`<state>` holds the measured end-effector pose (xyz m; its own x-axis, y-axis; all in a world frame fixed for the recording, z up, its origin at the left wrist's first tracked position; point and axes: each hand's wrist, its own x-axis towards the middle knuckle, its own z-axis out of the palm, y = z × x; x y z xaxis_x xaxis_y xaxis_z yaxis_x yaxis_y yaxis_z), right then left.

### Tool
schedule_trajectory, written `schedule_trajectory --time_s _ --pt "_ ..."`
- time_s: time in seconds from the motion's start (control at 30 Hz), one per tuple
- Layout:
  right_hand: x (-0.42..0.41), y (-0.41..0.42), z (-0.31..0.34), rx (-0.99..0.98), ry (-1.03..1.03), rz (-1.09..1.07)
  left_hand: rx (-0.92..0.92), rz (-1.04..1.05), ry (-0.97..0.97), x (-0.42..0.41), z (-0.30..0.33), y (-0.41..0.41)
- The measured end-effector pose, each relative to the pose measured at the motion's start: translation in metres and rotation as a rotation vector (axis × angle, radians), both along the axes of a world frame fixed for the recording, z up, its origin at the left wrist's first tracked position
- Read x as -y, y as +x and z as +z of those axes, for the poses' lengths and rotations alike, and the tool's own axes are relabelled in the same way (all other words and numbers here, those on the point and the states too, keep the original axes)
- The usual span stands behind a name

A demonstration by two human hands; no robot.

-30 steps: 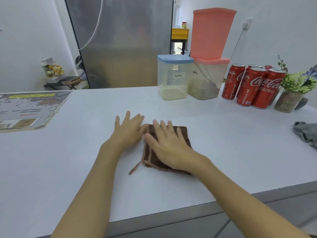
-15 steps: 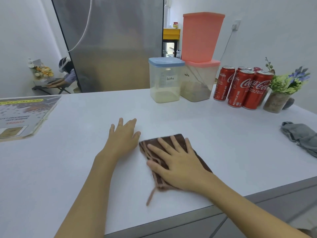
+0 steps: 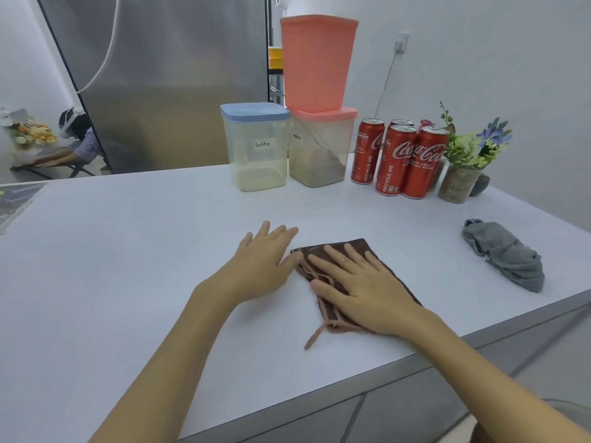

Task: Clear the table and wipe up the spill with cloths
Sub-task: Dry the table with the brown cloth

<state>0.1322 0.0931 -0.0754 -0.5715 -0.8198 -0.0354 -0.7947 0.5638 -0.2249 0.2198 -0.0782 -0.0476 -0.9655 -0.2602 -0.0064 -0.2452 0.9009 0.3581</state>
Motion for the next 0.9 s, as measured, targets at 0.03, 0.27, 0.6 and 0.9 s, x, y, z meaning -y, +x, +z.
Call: schedule_trajectory --time_s 0.03,0.27,0.6,0.9 --pt "-0.009 -0.015 0.0 -0.003 -0.001 -0.011 0.015 -0.013 -0.006 -0.008 -0.001 -0.01" --pt "-0.08 -0.11 -0.001 -0.017 0.015 -0.105 0.081 -0.001 0.004 -0.051 -0.001 -0.075" --pt "-0.105 -0.147 -0.006 -0.043 0.008 -0.147 0.066 0.102 0.07 -0.067 -0.005 -0.086" --pt "-0.087 -0.128 0.008 -0.048 0.051 -0.146 0.06 0.102 0.039 -0.043 0.006 -0.081"
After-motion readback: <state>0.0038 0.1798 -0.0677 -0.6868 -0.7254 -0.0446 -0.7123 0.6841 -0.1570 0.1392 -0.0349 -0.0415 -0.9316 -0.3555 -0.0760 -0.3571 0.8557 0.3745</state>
